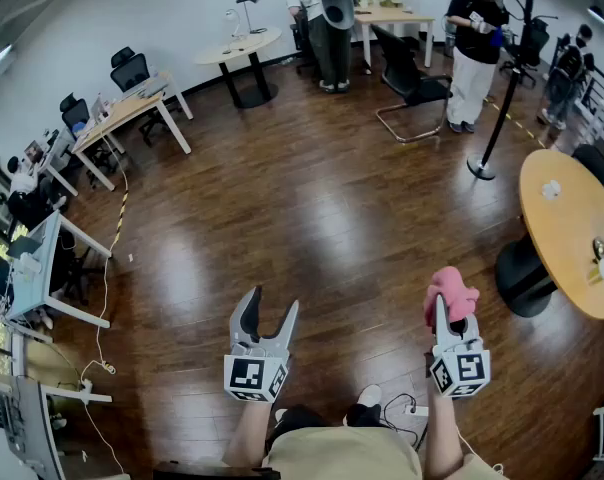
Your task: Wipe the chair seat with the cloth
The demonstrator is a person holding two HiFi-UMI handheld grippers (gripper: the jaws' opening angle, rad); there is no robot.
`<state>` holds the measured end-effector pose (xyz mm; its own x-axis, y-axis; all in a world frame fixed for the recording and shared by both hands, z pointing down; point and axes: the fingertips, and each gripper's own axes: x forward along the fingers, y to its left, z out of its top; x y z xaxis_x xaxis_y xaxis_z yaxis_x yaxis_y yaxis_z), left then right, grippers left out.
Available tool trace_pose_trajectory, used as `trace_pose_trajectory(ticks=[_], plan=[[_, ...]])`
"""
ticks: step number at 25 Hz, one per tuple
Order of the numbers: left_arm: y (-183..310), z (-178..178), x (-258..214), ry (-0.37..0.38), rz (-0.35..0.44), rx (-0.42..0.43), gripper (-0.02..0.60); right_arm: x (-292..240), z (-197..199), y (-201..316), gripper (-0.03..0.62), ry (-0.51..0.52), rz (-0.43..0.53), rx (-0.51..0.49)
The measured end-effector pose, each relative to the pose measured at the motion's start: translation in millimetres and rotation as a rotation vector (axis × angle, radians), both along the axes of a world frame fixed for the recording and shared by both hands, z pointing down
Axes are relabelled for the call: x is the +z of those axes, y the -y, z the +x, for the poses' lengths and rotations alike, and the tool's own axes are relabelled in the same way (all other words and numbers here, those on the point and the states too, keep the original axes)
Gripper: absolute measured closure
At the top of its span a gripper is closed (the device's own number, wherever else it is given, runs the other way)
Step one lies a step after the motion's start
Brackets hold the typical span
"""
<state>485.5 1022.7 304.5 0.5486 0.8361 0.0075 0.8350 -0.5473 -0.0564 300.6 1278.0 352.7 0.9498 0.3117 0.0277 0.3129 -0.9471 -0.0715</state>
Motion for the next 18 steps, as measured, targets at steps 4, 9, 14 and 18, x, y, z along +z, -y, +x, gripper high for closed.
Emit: trace_pose_trajectory(ticks=[4,9,14,18], plan=[[87,9,-17,-0.011,-0.029,-0.081,0.313,-18,56,88,0.577,-0.017,-0.020,-0.146],[241,20,-25,-0.023,-0.073,-0.286,0.313,-35,132,237,0.577,-0.036,-0.037,-0.400],[387,15,-19,-0.025,-0.084,-0.468,0.319,-40,178,398,0.577,-0.023,-0.056,-0.647],[479,-3,-24,-0.049,-0.070,-0.586,0.327,-43,193,508,0.577,-0.023,-0.031,-0.804]])
